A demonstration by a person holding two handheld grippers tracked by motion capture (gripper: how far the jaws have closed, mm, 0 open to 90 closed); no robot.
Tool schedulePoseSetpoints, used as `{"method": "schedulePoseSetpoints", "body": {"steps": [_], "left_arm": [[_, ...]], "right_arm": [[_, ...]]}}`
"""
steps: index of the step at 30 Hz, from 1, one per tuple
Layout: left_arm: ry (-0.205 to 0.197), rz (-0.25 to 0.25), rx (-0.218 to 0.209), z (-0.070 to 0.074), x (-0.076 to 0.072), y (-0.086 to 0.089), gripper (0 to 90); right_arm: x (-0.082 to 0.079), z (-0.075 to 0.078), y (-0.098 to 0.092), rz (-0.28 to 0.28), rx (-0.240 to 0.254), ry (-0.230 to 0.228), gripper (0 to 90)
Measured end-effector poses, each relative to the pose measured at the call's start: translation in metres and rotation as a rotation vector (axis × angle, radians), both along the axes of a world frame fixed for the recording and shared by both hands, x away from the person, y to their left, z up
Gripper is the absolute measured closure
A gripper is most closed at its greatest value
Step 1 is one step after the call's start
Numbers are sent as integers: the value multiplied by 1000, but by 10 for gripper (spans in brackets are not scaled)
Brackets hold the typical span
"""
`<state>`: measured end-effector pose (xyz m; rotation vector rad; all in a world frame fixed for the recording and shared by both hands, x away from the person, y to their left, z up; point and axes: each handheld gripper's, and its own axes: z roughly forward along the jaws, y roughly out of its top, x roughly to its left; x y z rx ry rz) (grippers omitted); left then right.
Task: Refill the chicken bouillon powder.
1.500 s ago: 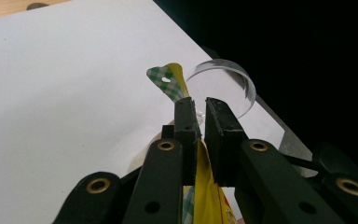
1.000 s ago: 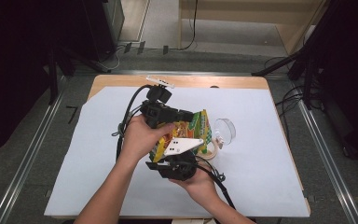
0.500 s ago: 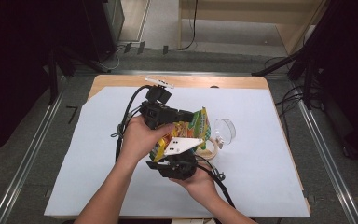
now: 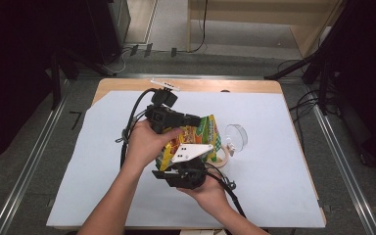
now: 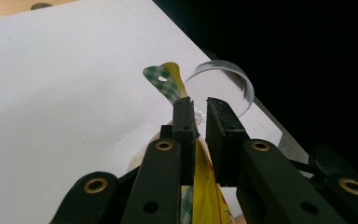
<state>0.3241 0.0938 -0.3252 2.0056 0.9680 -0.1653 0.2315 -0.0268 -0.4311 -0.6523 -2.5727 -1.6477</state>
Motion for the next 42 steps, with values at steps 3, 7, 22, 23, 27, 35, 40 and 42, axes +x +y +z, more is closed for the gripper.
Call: {"method": "schedulePoseSetpoints", "body": {"steps": [3, 7, 22, 23, 27, 35, 40, 42], "left_arm": [[12, 1, -8, -1, 4, 2, 823], [27, -3, -7, -3, 6, 2, 822], [-15, -12, 14, 1, 2, -5, 819], [-11, -14, 14, 1, 3, -5, 818], [10, -14, -3, -1, 9, -4, 811], [1, -26, 6, -1, 7, -6, 848], [-17, -32, 15, 2, 3, -8, 852], [-19, -31, 16, 2, 2, -8, 852]], "right_arm": [[0, 1, 0, 3, -1, -4, 743], [1, 1, 0, 1, -3, -5, 743], [0, 0, -1, -19, -1, -9, 745], [0, 0, -1, -20, 0, -8, 744], [1, 2, -1, -17, 0, -11, 745], [2, 0, -1, -21, -10, -13, 748], [1, -1, 0, -15, -2, -9, 739], [1, -2, 0, -17, -4, -13, 743]]}}
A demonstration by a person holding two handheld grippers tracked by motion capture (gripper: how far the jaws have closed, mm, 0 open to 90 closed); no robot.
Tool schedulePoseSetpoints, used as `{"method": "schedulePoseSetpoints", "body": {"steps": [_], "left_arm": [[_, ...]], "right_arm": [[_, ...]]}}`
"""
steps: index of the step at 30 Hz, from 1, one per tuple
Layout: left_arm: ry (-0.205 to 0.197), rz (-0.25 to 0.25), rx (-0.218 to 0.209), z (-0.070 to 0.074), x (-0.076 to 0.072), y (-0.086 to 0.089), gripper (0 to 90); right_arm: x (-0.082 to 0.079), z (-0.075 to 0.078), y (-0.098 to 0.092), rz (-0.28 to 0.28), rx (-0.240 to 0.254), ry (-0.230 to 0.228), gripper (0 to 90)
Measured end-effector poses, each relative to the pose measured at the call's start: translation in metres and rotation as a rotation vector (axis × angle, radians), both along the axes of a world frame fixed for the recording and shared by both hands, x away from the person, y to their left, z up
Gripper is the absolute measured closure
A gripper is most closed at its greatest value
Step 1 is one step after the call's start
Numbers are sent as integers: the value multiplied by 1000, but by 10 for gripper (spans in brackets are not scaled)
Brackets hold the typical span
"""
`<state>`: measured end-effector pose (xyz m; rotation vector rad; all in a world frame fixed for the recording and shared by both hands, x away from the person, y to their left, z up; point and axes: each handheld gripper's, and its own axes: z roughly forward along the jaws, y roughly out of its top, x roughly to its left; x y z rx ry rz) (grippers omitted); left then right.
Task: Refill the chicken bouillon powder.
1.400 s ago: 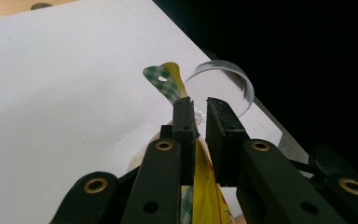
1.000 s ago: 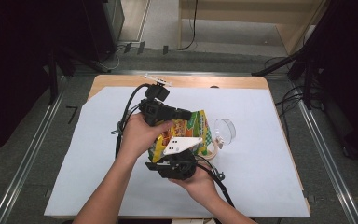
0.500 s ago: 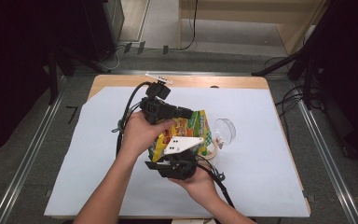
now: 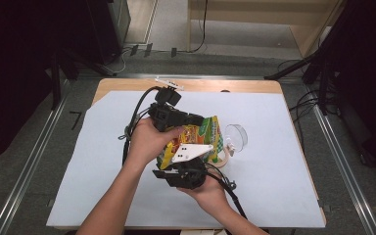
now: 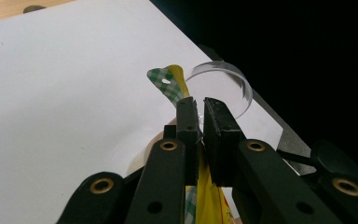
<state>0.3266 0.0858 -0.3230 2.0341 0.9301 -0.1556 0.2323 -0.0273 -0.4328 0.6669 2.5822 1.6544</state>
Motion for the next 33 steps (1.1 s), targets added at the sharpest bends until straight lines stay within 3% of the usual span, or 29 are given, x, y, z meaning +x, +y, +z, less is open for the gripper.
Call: {"method": "schedulePoseSetpoints", "body": {"steps": [16, 21, 29, 33], "left_arm": [[-38, 1, 15, 6, -9, -2, 872], [-21, 20, 11, 2, -3, 1, 868], [-27, 16, 17, 4, -6, 0, 878], [-30, 25, 23, 5, -7, 1, 879]], "right_arm": [[-3, 0, -1, -15, 16, -21, 765], [-5, 1, -1, -11, 12, -26, 764], [-2, -1, -2, -15, 21, -8, 761], [-6, 1, 0, -10, 14, -27, 766]]}}
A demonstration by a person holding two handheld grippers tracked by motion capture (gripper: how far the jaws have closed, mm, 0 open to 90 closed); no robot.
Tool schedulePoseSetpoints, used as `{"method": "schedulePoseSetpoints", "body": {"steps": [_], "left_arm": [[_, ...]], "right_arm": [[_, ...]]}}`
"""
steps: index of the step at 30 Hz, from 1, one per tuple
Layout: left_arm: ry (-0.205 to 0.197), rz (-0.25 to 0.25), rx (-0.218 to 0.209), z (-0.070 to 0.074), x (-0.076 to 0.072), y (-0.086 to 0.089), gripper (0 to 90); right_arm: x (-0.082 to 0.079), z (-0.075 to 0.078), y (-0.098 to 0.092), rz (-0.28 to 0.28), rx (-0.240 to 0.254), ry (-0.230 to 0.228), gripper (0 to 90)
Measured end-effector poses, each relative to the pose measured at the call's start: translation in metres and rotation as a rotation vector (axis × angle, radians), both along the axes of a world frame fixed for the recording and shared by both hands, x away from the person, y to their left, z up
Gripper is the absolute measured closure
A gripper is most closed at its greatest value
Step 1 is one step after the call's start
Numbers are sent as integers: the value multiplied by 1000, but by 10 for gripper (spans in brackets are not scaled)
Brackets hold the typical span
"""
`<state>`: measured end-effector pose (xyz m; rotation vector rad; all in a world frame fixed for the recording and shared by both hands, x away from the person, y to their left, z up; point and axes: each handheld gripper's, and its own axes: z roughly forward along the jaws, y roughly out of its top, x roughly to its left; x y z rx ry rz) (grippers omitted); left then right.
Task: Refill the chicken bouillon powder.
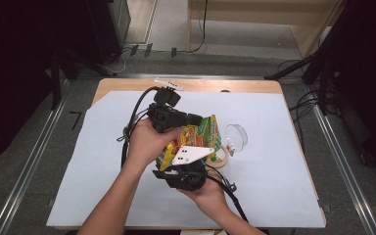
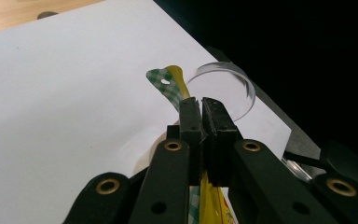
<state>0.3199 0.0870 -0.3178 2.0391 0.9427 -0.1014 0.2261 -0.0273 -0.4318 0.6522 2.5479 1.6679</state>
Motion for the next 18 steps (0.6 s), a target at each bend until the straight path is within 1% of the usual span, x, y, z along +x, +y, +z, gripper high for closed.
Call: {"method": "schedulePoseSetpoints", "body": {"steps": [4, 7, 12, 18], "left_arm": [[-3, -4, -3, 0, 0, 0, 878], [-2, 0, -1, 0, 0, 0, 877], [-1, -2, -6, -1, 0, 0, 875], [-10, -6, -2, 0, -2, -2, 875]], "right_arm": [[0, 0, 0, -3, -4, -6, 764], [1, 0, 0, -8, -1, 0, 764], [1, 0, 0, -4, -8, -4, 766], [2, 0, 0, -7, -7, -1, 767]]}}
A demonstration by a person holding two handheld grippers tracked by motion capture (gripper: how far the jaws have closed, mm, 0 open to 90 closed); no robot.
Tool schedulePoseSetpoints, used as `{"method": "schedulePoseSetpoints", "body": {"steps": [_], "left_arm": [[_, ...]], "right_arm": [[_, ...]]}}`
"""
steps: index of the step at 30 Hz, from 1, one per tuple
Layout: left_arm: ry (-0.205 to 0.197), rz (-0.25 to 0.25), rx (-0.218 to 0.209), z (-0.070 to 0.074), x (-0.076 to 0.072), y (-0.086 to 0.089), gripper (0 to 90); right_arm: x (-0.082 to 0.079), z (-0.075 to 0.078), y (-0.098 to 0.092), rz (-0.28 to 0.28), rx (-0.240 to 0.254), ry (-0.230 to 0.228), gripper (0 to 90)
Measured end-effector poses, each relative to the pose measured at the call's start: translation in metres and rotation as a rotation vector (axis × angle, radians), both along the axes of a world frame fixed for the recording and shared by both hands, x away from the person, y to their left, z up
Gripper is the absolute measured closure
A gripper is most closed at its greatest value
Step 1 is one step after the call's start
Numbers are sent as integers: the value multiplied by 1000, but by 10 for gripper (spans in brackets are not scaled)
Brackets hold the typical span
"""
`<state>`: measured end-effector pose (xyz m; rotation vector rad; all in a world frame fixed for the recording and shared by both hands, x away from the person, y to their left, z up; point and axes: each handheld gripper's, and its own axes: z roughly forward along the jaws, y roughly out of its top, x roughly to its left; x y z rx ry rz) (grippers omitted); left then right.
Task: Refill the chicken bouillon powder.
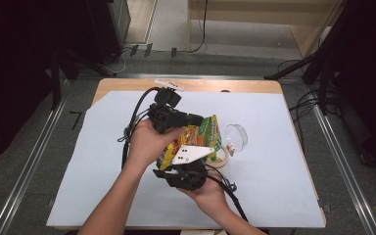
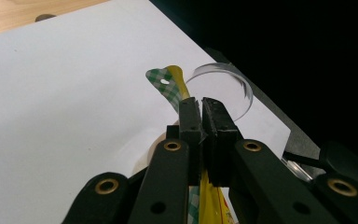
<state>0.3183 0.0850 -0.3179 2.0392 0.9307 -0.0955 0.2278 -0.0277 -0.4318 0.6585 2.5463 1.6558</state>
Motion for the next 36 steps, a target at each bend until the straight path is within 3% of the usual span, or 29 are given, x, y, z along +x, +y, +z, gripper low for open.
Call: {"method": "schedulePoseSetpoints", "body": {"steps": [36], "left_arm": [[19, 3, -26, -3, 5, 5, 868]], "right_arm": [[2, 2, 0, 14, -18, -4, 766]]}}
